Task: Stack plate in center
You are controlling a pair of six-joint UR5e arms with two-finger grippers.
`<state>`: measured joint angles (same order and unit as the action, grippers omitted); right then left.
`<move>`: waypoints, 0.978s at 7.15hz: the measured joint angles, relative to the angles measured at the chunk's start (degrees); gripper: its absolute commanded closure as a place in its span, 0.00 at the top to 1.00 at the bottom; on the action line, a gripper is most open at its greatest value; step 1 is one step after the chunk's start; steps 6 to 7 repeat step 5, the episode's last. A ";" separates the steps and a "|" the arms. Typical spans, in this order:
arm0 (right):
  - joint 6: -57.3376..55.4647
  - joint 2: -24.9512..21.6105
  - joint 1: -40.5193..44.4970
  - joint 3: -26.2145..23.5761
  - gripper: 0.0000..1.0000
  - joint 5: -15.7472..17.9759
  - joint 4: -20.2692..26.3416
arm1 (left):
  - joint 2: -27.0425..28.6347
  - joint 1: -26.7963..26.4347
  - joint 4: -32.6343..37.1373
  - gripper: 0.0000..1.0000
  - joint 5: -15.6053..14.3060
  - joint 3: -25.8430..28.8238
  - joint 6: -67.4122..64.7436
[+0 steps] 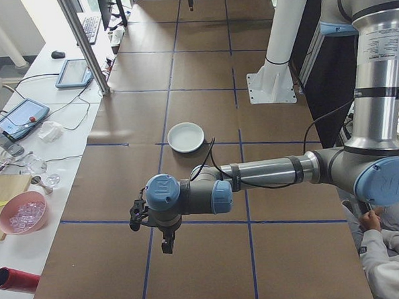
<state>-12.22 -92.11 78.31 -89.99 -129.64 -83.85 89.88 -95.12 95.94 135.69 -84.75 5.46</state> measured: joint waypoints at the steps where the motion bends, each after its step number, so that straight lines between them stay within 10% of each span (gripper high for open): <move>1: 0.00 0.00 0.00 -0.01 1.00 0.00 0.00 | 0.02 0.01 -0.32 1.00 0.06 -0.06 -0.01; 7: 0.00 0.00 0.00 -0.01 1.00 0.00 0.00 | 0.20 -0.03 -0.40 1.00 0.10 -0.29 -0.01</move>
